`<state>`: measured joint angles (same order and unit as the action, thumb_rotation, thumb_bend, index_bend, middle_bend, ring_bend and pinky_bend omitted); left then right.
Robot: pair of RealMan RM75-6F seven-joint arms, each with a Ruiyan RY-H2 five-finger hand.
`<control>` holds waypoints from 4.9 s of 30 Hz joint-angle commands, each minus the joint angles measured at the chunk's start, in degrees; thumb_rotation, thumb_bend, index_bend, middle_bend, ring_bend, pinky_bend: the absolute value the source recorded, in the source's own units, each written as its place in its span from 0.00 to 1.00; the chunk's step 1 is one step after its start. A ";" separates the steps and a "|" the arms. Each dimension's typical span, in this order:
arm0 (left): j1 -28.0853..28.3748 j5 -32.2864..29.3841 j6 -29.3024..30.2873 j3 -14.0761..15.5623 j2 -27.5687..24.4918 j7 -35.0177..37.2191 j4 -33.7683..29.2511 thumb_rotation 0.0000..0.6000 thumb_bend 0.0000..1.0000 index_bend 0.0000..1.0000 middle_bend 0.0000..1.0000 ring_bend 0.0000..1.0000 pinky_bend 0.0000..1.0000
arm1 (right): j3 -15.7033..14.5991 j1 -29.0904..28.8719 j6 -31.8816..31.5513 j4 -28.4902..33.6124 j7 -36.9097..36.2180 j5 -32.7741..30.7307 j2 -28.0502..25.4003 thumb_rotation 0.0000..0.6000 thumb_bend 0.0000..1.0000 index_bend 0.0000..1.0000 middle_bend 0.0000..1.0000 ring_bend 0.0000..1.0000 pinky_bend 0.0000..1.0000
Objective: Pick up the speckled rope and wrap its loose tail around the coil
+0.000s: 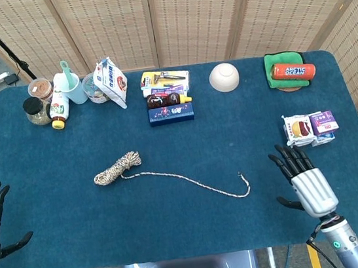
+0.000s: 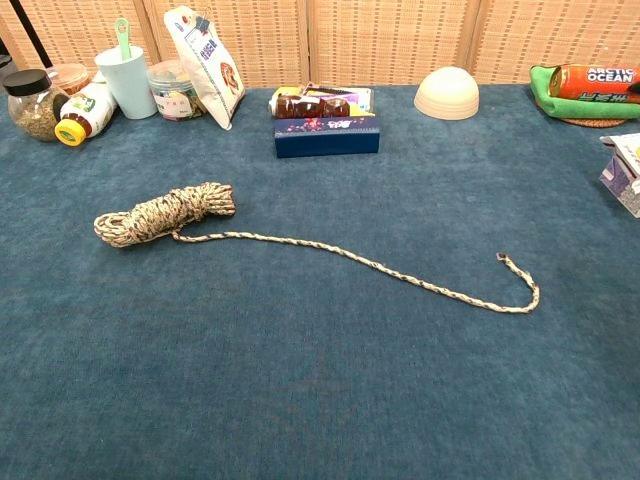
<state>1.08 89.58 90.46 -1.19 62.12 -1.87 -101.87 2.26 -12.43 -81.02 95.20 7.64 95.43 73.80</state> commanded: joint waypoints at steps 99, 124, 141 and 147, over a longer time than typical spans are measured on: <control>2.12 -5.15 -3.93 -1.85 1.38 -3.46 -0.32 1.00 0.07 0.00 0.00 0.00 0.00 | 3.10 -14.50 19.93 -13.36 11.00 -24.41 24.60 1.00 0.47 0.57 0.00 0.00 0.00; 17.08 -16.94 -21.34 -9.03 11.04 -14.87 1.20 1.00 0.07 0.00 0.00 0.00 0.00 | 4.54 -14.48 14.58 -6.33 12.68 -19.71 19.07 1.00 0.47 0.60 0.00 0.00 0.00; 27.12 -35.98 -23.56 -12.22 27.37 -33.00 4.71 1.00 0.07 0.00 0.00 0.00 0.00 | 5.05 -14.64 14.00 -5.37 14.98 -20.99 18.46 1.00 0.47 0.61 0.00 0.00 0.00; 28.70 -40.05 -21.74 -13.13 31.38 -35.21 6.80 1.00 0.07 0.00 0.00 0.00 0.00 | 4.93 -14.59 13.75 -5.28 14.96 -20.87 18.23 1.00 0.47 0.61 0.00 0.00 0.00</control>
<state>29.25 50.34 68.21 -13.97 92.70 -36.51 -95.77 7.18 -27.02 -67.27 89.93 22.60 74.56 92.02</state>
